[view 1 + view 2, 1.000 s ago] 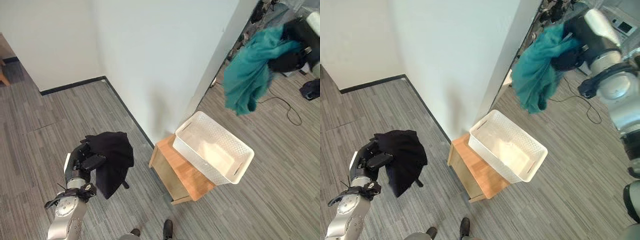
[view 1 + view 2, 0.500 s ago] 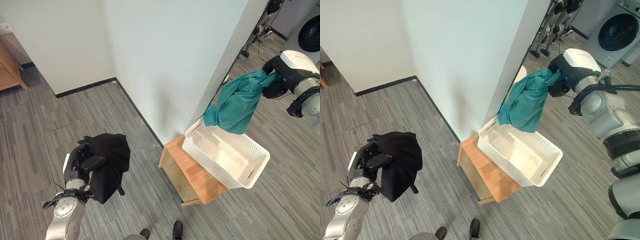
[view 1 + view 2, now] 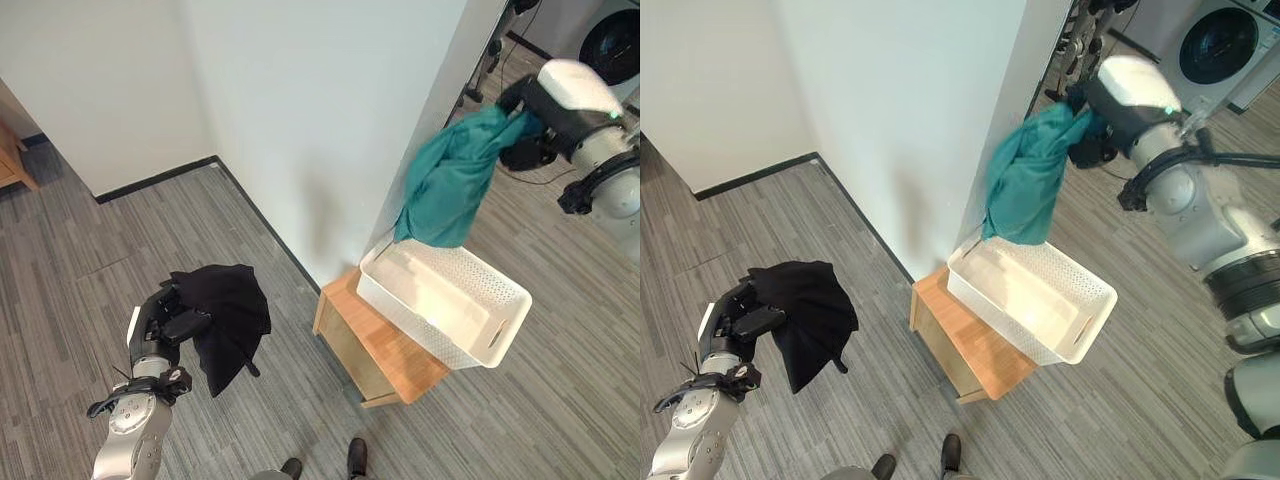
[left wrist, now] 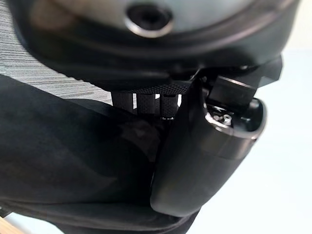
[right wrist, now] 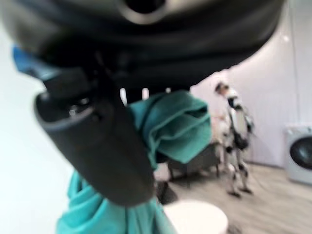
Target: Pick up bed clothes into laundry basket.
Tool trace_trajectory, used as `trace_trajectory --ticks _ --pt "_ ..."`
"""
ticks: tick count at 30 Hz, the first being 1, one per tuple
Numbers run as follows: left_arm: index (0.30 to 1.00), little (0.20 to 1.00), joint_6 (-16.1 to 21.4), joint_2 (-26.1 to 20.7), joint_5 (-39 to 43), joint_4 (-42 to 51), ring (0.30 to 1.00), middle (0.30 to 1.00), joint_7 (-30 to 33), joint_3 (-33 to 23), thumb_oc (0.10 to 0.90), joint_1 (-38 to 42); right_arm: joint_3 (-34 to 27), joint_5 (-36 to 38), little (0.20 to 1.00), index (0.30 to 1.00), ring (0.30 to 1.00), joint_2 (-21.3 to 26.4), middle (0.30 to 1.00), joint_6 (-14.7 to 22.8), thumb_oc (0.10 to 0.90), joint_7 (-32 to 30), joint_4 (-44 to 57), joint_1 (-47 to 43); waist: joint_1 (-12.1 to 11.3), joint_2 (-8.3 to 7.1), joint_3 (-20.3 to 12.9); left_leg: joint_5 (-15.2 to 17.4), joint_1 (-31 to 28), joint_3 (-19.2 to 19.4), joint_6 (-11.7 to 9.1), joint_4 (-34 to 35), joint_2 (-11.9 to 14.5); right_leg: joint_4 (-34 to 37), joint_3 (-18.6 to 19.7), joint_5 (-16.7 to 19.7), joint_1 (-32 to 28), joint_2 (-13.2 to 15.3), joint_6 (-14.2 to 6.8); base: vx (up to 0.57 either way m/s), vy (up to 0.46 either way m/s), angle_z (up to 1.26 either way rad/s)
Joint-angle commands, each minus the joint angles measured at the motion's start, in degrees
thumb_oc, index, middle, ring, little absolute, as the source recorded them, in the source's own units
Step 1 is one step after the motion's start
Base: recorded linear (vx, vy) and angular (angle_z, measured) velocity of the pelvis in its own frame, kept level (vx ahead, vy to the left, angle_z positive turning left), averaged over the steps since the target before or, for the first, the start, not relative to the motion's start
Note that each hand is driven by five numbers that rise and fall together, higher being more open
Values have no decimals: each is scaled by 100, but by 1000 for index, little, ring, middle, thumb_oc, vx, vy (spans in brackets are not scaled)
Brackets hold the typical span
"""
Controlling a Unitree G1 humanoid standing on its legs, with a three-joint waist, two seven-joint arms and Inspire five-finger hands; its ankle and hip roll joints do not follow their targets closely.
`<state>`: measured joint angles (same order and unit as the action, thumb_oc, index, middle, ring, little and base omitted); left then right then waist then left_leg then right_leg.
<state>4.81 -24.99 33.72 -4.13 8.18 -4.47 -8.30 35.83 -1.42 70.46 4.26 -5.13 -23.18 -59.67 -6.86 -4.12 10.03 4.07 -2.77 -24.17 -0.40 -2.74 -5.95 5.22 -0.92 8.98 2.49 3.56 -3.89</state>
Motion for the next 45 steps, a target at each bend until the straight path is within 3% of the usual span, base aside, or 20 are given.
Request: trace_trajectory --ticks 1,15,30,39,45 --pt "300 300 872 -445 0 586 300 300 -20 -117 400 173 -401 347 300 300 300 788 300 119 400 -804 -26 -1418 -23 -133 -720 -570 487 -29 -225 774 112 -106 -33 -1112 -348 3 -292 20 11 -6" --pt "300 300 900 -344 2 482 300 300 94 -228 400 166 -731 881 300 300 300 798 300 310 400 -928 323 -1386 62 -179 -717 -469 435 187 -158 774 158 -86 135 -1078 -325 16 -329 8 11 -8" --pt "300 300 912 -270 -72 441 300 300 141 -314 400 113 -1276 750 300 300 300 926 300 202 400 -659 422 -345 158 -157 -639 -489 431 338 -117 774 159 -125 273 -1036 -273 60 -358 -9 14 -9" --pt "300 300 880 -312 -91 431 300 300 94 -180 400 182 -1664 511 300 300 300 572 300 29 400 -447 91 635 153 -96 -565 -459 451 306 -104 774 143 -73 332 -1090 -286 79 -339 2 0 0" --pt "300 300 874 -357 -54 430 300 300 94 -121 400 204 -1425 361 300 300 300 -86 300 -126 400 -208 -271 918 37 0 -468 -515 546 278 -91 774 92 -68 331 -1053 -206 90 -336 -20 -6 -2"
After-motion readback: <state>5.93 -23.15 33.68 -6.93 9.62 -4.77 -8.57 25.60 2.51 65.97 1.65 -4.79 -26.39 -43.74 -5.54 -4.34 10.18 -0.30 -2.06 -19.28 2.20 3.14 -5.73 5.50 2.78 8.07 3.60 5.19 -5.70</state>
